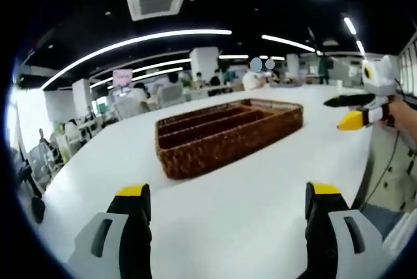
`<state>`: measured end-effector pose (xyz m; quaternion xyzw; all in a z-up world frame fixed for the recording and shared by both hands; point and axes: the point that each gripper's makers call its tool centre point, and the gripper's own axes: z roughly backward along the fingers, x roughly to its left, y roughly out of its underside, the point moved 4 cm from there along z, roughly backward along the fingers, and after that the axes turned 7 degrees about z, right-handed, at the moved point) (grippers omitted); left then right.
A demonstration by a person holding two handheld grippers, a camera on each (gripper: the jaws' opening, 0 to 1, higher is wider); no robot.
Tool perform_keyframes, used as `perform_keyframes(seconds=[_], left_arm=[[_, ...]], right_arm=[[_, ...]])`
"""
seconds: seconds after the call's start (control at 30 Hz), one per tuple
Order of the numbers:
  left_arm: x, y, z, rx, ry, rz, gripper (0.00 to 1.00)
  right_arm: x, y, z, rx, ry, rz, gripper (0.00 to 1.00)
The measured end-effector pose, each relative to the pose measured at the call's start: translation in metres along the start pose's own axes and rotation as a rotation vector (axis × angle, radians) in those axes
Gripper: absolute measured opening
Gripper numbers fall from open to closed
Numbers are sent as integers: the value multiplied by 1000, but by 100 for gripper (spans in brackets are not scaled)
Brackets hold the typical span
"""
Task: Arrange the knives, forks, and spoons in their matching storage slots by inserting each utensil handle-first until every utensil is classified and aligned in the correct compartment
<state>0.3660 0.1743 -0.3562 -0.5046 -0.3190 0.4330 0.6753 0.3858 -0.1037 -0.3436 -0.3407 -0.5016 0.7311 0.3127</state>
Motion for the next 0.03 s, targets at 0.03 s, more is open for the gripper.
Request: perform_keyframes(seconds=[0.03], left_arm=[[0,0,0,0,1,1,100]], right_arm=[[0,0,0,-2,0,-1,100]])
